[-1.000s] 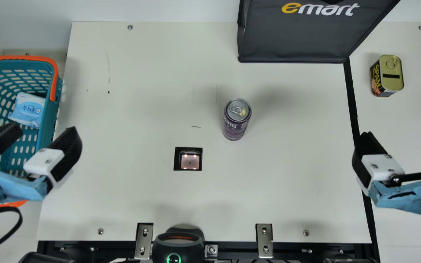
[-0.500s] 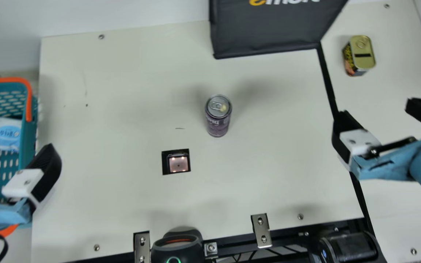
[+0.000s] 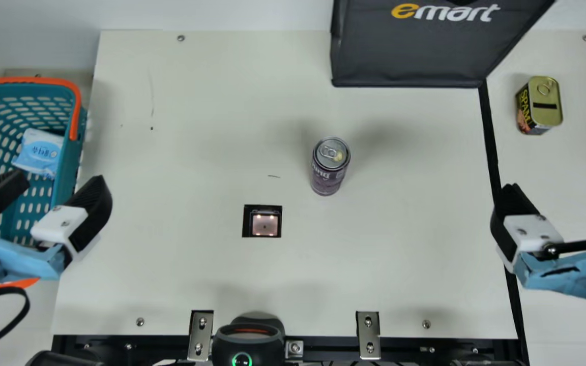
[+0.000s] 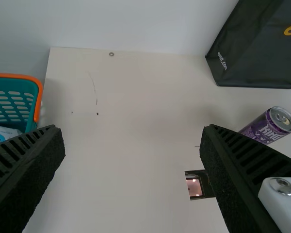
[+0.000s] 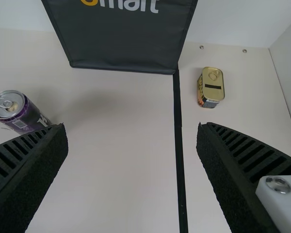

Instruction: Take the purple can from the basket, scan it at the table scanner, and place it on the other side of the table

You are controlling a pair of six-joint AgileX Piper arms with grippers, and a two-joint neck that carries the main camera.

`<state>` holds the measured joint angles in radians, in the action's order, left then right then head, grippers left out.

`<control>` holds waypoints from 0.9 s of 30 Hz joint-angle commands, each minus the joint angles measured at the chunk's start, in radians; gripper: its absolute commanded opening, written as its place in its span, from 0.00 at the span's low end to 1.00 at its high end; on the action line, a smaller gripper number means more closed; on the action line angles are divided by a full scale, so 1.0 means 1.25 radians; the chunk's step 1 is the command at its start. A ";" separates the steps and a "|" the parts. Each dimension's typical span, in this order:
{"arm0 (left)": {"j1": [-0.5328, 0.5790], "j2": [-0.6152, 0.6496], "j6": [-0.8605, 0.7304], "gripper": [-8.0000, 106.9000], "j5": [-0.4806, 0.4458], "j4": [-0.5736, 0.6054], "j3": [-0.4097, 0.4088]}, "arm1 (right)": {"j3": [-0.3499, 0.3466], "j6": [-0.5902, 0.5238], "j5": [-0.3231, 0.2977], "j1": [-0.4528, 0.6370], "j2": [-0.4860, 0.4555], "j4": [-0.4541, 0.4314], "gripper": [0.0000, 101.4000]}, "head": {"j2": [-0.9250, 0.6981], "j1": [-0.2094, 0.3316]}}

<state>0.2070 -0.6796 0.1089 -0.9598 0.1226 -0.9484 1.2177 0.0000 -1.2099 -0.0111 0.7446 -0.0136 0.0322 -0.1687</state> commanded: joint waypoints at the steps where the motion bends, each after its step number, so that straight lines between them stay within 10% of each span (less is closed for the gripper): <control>1: 0.000 0.000 0.000 0.85 0.000 0.000 0.000 | 0.000 0.000 0.000 0.000 0.000 0.000 0.94 | -0.004 0.024; 27: 0.000 0.000 0.000 0.85 0.000 0.000 0.000 | 0.044 -0.113 0.012 -0.093 0.162 0.109 0.94 | -0.004 0.024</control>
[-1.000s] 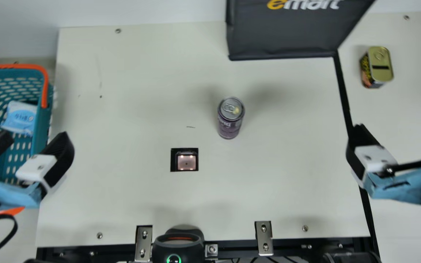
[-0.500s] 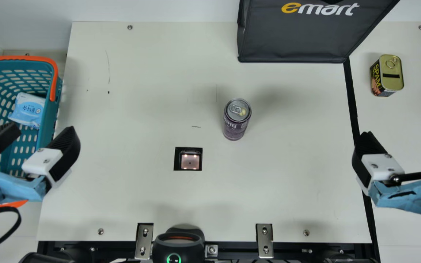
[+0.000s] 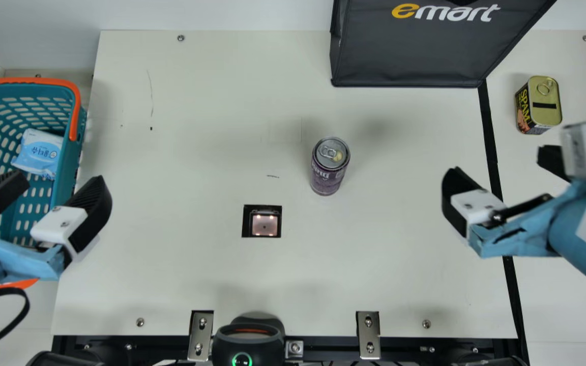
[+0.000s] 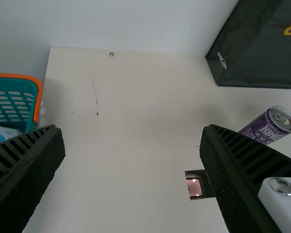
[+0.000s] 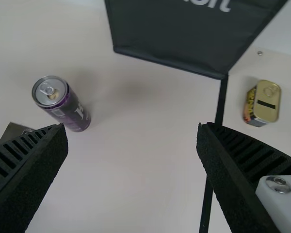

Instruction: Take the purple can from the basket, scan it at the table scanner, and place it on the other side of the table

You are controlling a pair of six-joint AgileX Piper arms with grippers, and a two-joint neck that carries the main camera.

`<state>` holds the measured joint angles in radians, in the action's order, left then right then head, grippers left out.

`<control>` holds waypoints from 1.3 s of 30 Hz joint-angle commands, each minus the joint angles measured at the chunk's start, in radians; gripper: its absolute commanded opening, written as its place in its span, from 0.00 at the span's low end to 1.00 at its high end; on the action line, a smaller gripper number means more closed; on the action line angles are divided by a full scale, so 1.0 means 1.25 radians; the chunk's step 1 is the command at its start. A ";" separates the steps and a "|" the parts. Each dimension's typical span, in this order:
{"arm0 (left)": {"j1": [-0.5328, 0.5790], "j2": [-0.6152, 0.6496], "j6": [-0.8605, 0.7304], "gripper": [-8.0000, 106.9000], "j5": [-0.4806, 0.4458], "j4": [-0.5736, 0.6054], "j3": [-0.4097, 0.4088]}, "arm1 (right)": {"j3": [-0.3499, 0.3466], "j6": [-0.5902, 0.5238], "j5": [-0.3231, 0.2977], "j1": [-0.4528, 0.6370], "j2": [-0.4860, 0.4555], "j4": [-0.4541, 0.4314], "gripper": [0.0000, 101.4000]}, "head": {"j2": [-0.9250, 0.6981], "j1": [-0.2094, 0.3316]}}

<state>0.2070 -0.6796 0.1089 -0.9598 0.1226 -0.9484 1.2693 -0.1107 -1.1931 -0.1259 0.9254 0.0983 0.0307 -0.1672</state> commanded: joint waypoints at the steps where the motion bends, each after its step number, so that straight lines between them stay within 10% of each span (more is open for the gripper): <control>1: 0.000 0.000 0.000 0.85 0.000 0.000 0.000 | 0.007 -0.040 -0.002 -0.004 0.029 0.032 0.94 | -0.002 0.023; 16: 0.000 0.000 0.000 0.85 0.000 0.000 0.000 | 0.044 -0.171 -0.022 -0.079 0.182 0.155 0.94 | -0.002 0.023; 39: 0.000 0.000 0.000 0.85 0.000 0.000 0.000 | 0.134 0.226 0.041 -0.398 0.405 -0.110 0.94 | -0.002 0.023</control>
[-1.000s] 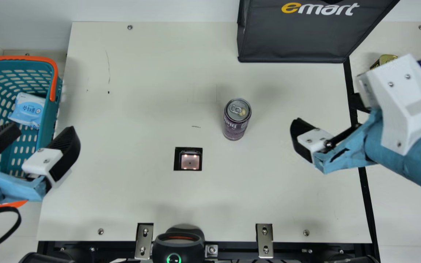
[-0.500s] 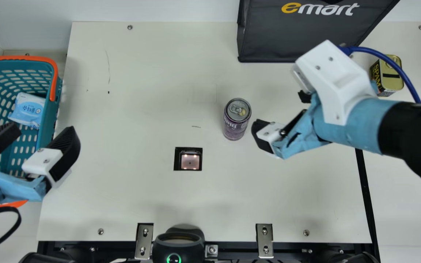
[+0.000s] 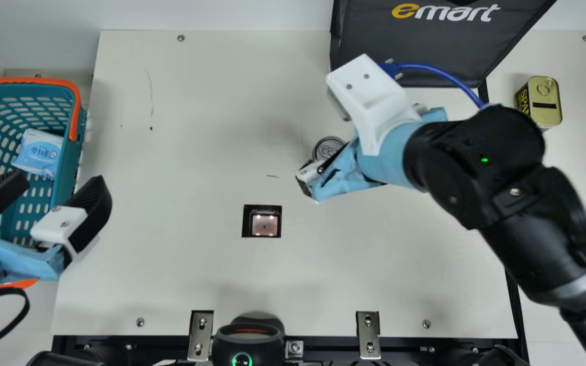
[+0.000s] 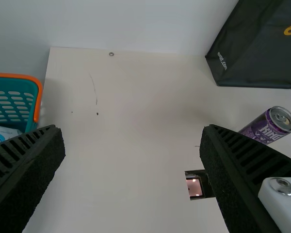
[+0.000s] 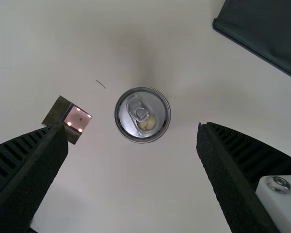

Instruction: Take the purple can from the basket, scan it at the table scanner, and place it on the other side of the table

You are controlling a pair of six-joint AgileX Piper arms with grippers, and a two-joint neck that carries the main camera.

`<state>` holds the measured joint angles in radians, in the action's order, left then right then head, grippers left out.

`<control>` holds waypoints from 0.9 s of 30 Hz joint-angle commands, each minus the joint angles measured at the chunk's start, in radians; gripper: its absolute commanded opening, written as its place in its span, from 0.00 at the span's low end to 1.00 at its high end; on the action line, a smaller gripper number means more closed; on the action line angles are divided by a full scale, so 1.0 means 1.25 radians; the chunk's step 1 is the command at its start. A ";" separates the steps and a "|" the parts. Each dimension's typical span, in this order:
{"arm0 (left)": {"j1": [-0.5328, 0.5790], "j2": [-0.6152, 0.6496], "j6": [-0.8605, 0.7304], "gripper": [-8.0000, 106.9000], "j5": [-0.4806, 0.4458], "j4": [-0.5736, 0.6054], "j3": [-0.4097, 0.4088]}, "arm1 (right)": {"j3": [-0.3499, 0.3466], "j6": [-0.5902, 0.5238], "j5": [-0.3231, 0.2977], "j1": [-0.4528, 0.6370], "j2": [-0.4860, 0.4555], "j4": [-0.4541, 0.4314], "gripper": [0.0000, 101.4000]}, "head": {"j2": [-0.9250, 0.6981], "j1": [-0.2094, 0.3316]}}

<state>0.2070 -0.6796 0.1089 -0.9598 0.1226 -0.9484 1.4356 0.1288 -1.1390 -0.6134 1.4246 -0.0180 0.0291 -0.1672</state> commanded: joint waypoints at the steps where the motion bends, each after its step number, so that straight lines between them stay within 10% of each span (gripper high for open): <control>1: 0.000 0.000 0.000 0.85 0.000 0.000 0.000 | 0.003 0.049 -0.002 -0.016 0.011 -0.027 0.94 | -0.001 0.023; 27: 0.000 0.000 0.000 0.85 0.000 0.000 0.000 | 0.009 0.295 -0.020 -0.087 0.145 -0.155 0.94 | -0.001 0.023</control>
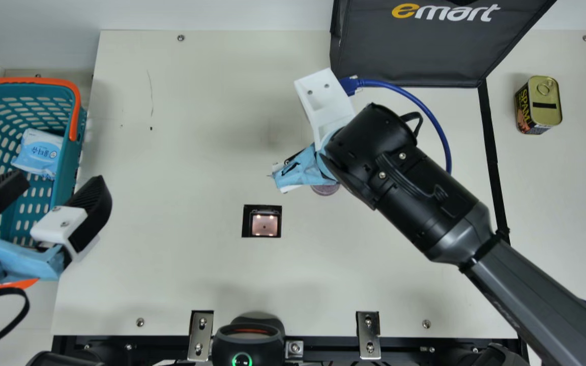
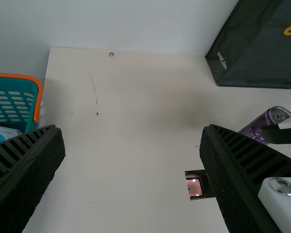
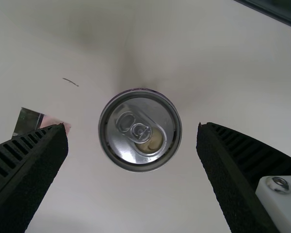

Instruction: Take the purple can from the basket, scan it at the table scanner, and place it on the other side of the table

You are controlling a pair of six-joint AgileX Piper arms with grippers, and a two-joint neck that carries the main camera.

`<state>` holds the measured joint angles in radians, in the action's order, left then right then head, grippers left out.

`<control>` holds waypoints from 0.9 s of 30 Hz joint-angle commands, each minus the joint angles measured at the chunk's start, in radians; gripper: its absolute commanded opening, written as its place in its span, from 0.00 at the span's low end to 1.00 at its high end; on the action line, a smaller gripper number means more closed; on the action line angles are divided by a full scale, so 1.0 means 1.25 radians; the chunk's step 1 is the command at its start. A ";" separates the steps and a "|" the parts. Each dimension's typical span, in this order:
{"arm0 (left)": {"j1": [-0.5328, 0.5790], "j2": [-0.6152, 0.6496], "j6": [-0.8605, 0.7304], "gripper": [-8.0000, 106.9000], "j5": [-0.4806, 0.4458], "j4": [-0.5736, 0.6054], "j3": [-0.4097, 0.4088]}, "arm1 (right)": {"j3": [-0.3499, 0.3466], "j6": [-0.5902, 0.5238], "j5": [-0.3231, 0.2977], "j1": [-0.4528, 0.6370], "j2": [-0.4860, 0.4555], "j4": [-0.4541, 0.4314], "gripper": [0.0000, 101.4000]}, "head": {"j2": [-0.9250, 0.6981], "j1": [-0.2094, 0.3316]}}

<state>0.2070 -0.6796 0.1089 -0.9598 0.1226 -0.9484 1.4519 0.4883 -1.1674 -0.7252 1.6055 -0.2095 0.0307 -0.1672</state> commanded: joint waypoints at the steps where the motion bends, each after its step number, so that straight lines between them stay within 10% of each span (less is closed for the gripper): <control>1: 0.000 0.000 0.000 0.85 0.000 0.000 0.000 | -0.009 0.014 0.005 0.003 0.002 -0.003 0.94 | -0.002 0.023; 22: 0.000 0.000 0.000 0.85 0.000 0.000 0.000 | -0.115 0.074 0.153 0.038 0.016 0.001 0.94 | -0.002 0.023; 27: 0.000 0.000 0.000 0.85 0.000 0.000 0.000 | -0.125 0.091 0.167 0.035 0.010 -0.015 0.61 | -0.002 0.023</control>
<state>0.2070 -0.6796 0.1089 -0.9598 0.1226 -0.9484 1.2960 0.5991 -0.9620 -0.6794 1.6202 -0.2220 0.0307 -0.1687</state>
